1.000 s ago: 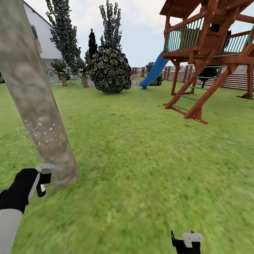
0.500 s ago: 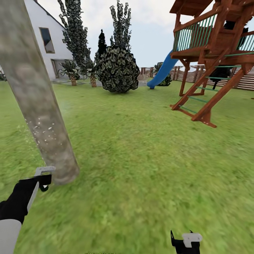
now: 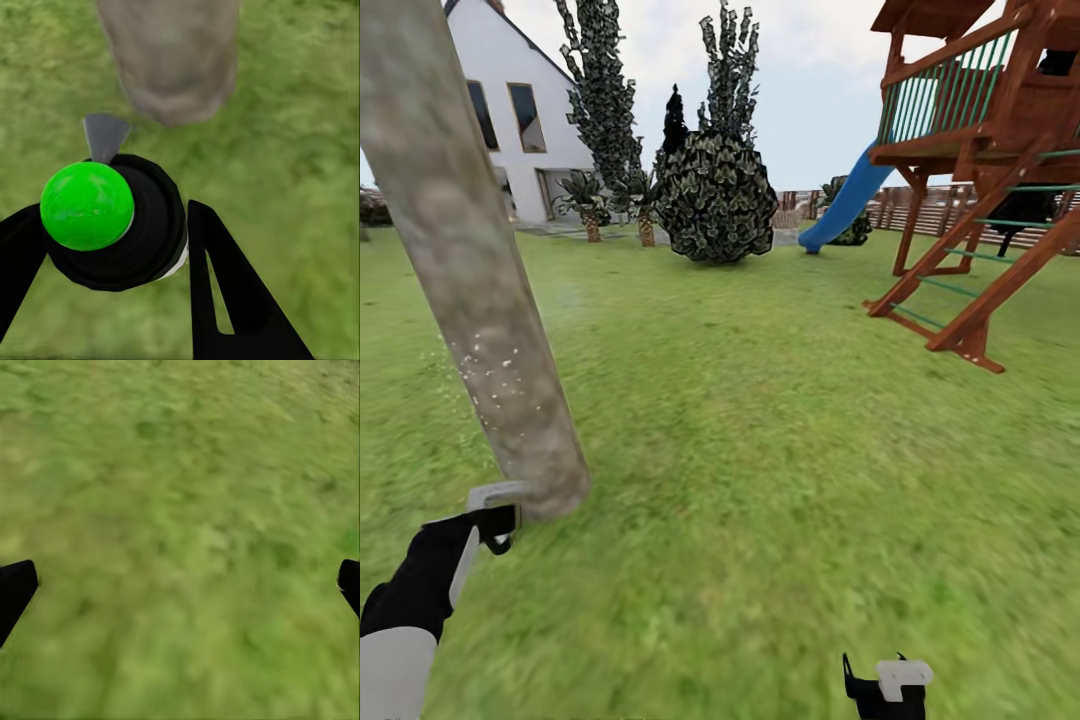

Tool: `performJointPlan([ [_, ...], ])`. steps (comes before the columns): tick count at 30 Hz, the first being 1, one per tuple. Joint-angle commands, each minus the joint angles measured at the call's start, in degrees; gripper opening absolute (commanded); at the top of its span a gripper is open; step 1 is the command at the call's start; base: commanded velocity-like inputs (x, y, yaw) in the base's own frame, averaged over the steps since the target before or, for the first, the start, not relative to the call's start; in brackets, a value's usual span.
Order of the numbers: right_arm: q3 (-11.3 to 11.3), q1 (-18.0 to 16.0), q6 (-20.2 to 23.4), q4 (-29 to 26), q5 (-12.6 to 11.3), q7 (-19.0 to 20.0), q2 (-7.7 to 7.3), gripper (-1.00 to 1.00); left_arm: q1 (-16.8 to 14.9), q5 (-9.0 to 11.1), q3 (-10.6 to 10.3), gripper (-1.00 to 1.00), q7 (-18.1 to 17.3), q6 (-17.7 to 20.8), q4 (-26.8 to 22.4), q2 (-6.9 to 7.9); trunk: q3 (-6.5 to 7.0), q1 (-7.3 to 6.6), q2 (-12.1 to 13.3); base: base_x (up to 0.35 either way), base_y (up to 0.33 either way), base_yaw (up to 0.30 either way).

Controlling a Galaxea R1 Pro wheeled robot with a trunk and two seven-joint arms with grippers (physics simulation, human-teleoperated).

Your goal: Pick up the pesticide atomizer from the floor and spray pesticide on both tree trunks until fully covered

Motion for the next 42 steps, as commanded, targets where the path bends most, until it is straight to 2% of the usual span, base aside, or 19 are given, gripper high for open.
performJointPlan([
  [1,0.01,0.00,-0.03,0.00,-0.01,0.00,0.00,1.00,0.01,0.12,0.90,-1.00,-0.03,0.04,-0.55,-0.04,0.00,0.00,0.00,0.007,-0.001,0.276],
  [3,0.01,0.00,-0.05,0.00,0.01,-0.02,0.00,1.00,0.01,0.08,1.44,-1.00,0.09,-0.14,-1.01,-0.29,0.00,0.00,0.00,0.002,0.000,0.277],
  [10,0.01,0.00,-0.05,0.00,0.03,-0.02,0.00,1.00,0.01,-0.08,1.35,-1.00,0.26,-0.56,-0.88,-0.68,0.36,0.00,0.00,0.185,0.000,0.229],
  [15,0.01,0.00,-0.05,0.00,-0.01,-0.02,-0.06,1.00,0.10,-0.22,1.35,-1.00,0.28,-4.65,-0.32,-1.07,0.58,0.00,0.00,0.323,-0.067,0.156],
  [19,0.01,0.00,-0.05,0.00,0.04,-0.08,-0.17,1.00,0.10,-0.26,1.27,-1.00,0.19,-4.84,-0.30,-1.61,0.59,0.00,0.00,0.279,-0.149,0.009],
  [26,0.01,0.00,-0.05,0.00,0.01,-0.09,-0.09,1.00,0.10,-0.49,1.42,-1.00,0.27,-4.84,-0.80,-1.40,0.59,0.00,0.00,0.220,-0.159,0.038],
  [32,0.01,0.00,-0.05,0.00,0.02,-0.09,-0.09,1.00,0.10,-0.27,1.22,-1.00,0.27,-4.84,-0.45,-1.63,0.59,0.00,0.00,0.016,-0.034,0.264],
  [39,0.01,0.00,-0.05,0.00,-0.02,-0.09,-0.09,1.00,0.10,-0.39,1.18,-1.00,0.25,-4.40,-0.30,-1.83,0.59,0.00,0.00,0.000,-0.258,0.031],
  [41,0.01,0.00,-0.05,0.00,-0.01,-0.09,-0.09,1.00,0.10,-0.46,0.44,-1.00,0.20,-3.78,-0.28,-1.80,0.59,0.00,0.00,0.000,-0.269,0.000],
  [42,0.01,0.00,-0.05,0.00,-0.01,-0.09,-0.09,1.00,0.10,-0.48,-1.07,-1.00,0.19,-3.14,-0.27,-1.77,0.59,0.00,0.00,0.000,-0.270,0.000],
])
